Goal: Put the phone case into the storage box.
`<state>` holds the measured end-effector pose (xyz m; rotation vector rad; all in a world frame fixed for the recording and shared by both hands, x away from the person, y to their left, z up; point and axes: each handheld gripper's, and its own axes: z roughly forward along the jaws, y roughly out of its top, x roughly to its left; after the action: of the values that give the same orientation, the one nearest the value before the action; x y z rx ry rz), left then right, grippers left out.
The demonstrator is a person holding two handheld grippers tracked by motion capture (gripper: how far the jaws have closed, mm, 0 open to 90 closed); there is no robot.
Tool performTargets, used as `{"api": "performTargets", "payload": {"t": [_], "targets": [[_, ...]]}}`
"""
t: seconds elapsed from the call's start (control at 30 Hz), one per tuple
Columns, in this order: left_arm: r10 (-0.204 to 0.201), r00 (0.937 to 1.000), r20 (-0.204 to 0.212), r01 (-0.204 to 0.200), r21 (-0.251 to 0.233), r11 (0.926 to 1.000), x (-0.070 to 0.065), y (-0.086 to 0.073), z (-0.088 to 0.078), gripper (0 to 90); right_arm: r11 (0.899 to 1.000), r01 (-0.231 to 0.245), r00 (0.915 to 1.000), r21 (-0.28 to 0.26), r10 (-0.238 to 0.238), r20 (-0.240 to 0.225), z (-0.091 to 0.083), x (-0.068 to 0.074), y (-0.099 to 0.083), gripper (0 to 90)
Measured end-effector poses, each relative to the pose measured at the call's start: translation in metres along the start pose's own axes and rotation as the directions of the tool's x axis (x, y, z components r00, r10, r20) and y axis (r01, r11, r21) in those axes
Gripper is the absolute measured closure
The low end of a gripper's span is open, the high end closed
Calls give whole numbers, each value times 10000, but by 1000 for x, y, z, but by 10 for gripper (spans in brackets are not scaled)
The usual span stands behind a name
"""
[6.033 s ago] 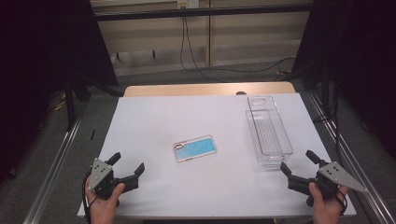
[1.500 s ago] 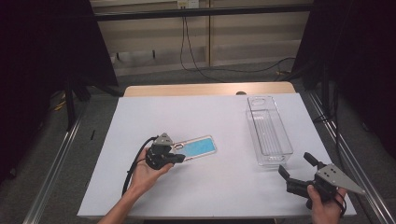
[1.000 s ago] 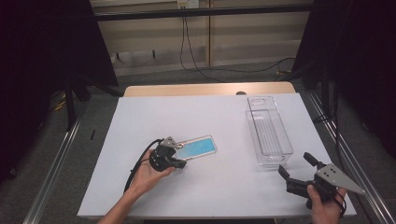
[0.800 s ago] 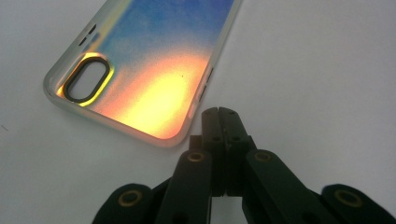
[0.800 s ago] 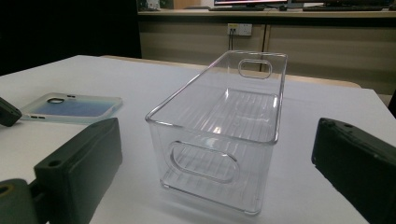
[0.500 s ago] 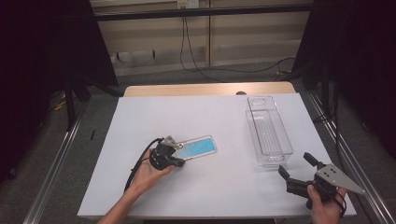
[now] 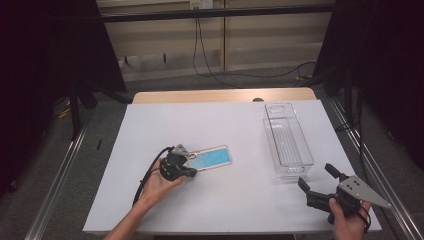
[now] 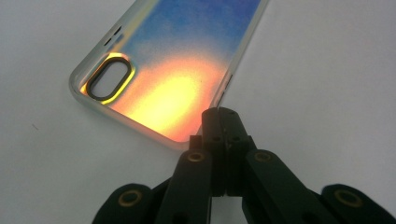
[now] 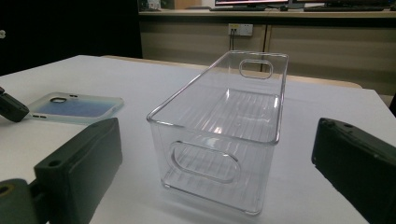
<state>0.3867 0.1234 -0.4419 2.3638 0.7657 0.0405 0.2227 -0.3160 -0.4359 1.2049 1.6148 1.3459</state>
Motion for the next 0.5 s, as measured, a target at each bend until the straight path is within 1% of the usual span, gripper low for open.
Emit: {"api": "performTargets", "payload": {"t": [0.1,0.13,0.23,0.3,0.47,0.5], "targets": [[-8,10000,-76,7,-38,10000,0,0,0,900,10000,-4,10000,9,4,13,0,0,0,13],[91,9999,-60,-91,36,10000,1,0,0,900,10000,-4,10000,9,4,9,0,0,0,13],[-65,9999,-127,64,-71,10000,2,0,0,900,10000,-12,10000,-7,12,7,0,0,0,13],[7,9999,-149,-8,-34,10000,3,0,0,900,10000,-14,10000,-6,14,10,0,0,0,13],[-148,9997,-179,146,-75,9999,3,1,0,900,10000,-10,10000,-8,10,11,0,0,0,13],[-89,9998,-150,89,-6,10000,4,1,0,900,10000,10,10000,5,-10,9,0,0,0,13]]}}
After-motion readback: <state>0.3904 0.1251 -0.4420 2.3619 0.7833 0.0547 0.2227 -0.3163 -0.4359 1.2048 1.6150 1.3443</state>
